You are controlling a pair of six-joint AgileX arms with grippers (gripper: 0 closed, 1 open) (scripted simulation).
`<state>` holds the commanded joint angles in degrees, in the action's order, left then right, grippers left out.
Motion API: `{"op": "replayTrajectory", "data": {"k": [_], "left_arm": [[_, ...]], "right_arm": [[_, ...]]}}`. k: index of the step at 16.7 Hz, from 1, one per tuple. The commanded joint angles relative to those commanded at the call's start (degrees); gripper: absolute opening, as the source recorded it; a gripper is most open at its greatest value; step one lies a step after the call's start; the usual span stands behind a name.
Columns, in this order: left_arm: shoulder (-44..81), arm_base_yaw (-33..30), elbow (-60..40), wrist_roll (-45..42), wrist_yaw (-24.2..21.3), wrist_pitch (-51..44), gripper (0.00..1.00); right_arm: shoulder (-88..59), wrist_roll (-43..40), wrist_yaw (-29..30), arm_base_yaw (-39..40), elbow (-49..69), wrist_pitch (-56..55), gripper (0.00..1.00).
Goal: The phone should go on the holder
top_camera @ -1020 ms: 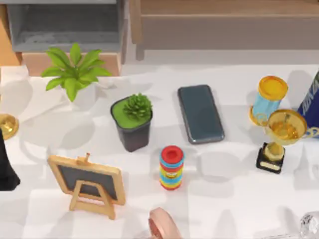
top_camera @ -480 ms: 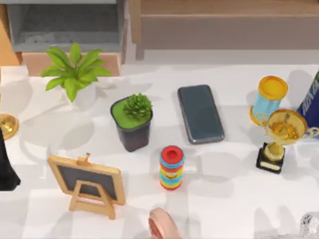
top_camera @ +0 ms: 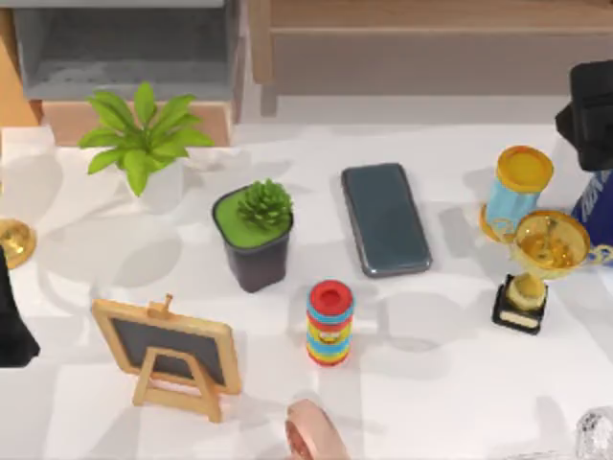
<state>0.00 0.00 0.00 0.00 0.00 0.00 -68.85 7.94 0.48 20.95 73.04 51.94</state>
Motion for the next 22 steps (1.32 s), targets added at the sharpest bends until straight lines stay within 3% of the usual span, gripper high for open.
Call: {"op": "replayTrajectory", "data": {"k": [6, 10, 16, 22], "left_arm": [[0.0, 0.0, 0.0, 0.0, 0.0, 0.0, 1.0], [0.0, 0.0, 0.0, 0.0, 0.0, 0.0, 1.0], [0.0, 0.0, 0.0, 0.0, 0.0, 0.0, 1.0], [0.0, 0.0, 0.0, 0.0, 0.0, 0.0, 1.0]], "right_arm": [[-38.07, 5.19, -1.94, 6.87, 39.66, 16.88, 1.0], [-57.17, 8.94, -1.61, 8.14, 56.74, 21.54, 1.0], [-75.39, 12.83, 0.04, 7.9, 65.47, 27.67, 1.0], [-77.1, 13.21, 0.3, 7.83, 65.54, 29.07, 1.0]]}}
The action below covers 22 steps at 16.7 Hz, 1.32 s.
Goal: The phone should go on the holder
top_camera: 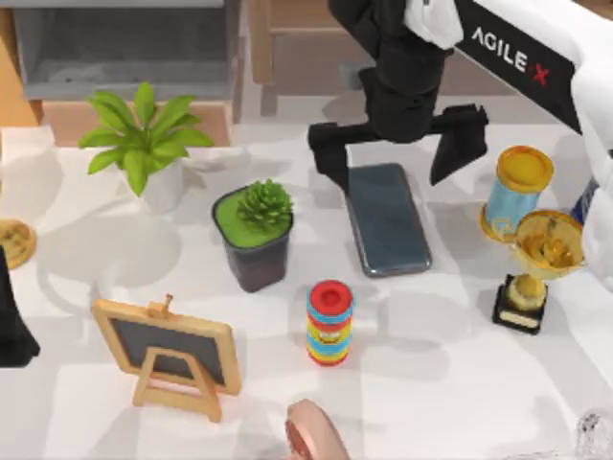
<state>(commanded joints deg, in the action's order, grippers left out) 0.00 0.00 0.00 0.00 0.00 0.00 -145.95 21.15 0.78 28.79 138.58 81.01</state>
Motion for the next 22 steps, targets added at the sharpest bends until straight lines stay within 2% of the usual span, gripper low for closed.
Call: {"op": "replayTrajectory", "data": {"k": [4, 11, 16, 22], "left_arm": [[0.0, 0.0, 0.0, 0.0, 0.0, 0.0, 1.0], [0.0, 0.0, 0.0, 0.0, 0.0, 0.0, 1.0], [0.0, 0.0, 0.0, 0.0, 0.0, 0.0, 1.0], [0.0, 0.0, 0.0, 0.0, 0.0, 0.0, 1.0]], "right_arm": [[-0.39, 0.16, 0.01, 0.14, -2.15, -2.32, 1.0], [-1.81, 0.09, 0.02, 0.07, -14.05, -15.88, 1.0], [-1.87, 0.02, 0.03, 0.01, -14.66, -16.53, 1.0], [-1.87, 0.02, 0.03, 0.01, -14.66, -16.53, 0.55]]}}
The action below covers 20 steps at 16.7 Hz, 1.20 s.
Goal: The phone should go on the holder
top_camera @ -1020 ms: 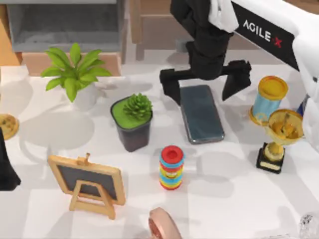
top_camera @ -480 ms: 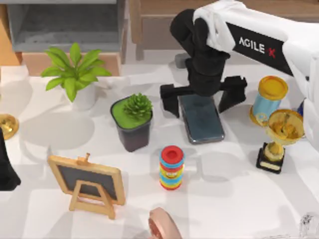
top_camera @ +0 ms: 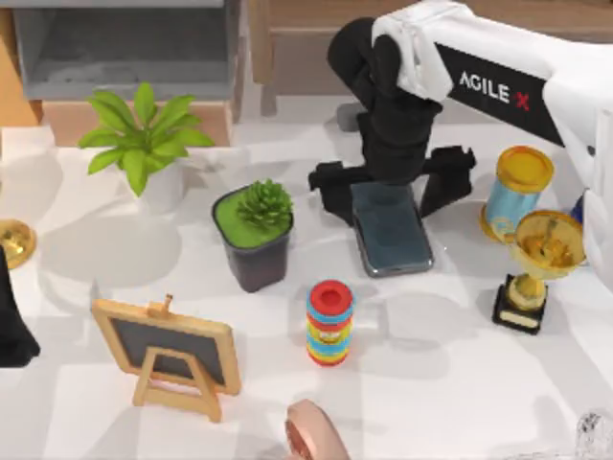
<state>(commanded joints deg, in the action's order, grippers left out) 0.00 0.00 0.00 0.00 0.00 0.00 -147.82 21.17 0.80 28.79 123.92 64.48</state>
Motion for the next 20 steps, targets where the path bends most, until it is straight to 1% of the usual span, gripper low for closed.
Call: {"op": "replayTrajectory", "data": {"k": [7, 8, 15, 16, 20], "left_arm": [[0.0, 0.0, 0.0, 0.0, 0.0, 0.0, 1.0], [0.0, 0.0, 0.0, 0.0, 0.0, 0.0, 1.0], [0.0, 0.0, 0.0, 0.0, 0.0, 0.0, 1.0], [0.0, 0.0, 0.0, 0.0, 0.0, 0.0, 1.0], [0.0, 0.0, 0.0, 0.0, 0.0, 0.0, 1.0]], "right_arm": [[0.0, 0.0, 0.0, 0.0, 0.0, 0.0, 0.02], [0.0, 0.0, 0.0, 0.0, 0.0, 0.0, 0.0], [0.0, 0.0, 0.0, 0.0, 0.0, 0.0, 0.0], [2.17, -0.23, 0.7, -0.02, -0.09, 0.82, 0.0], [2.36, -0.16, 0.6, 0.45, 2.12, 3.63, 0.0]]}}
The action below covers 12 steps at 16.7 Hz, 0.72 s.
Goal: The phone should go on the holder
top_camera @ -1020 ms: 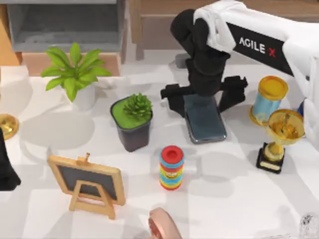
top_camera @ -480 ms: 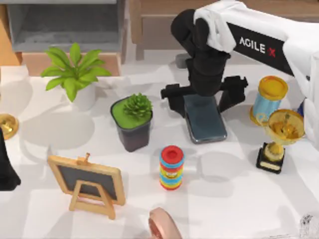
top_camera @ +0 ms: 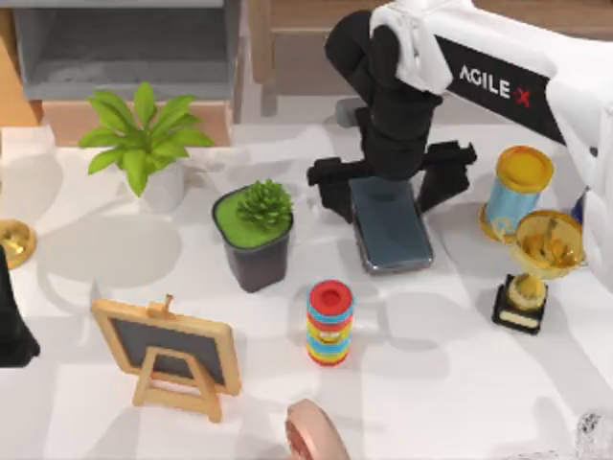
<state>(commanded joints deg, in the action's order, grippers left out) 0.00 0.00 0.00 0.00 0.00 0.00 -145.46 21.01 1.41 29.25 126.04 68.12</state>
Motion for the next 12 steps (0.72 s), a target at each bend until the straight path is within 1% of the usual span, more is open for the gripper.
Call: {"op": "replayTrajectory", "data": {"k": [7, 12], "left_arm": [[0.0, 0.0, 0.0, 0.0, 0.0, 0.0, 1.0], [0.0, 0.0, 0.0, 0.0, 0.0, 0.0, 1.0]], "right_arm": [[0.8, -0.06, 0.01, -0.37, 1.08, 0.91, 0.0], [10.23, -1.71, -0.56, -1.2, -0.41, -2.02, 0.0]]}}
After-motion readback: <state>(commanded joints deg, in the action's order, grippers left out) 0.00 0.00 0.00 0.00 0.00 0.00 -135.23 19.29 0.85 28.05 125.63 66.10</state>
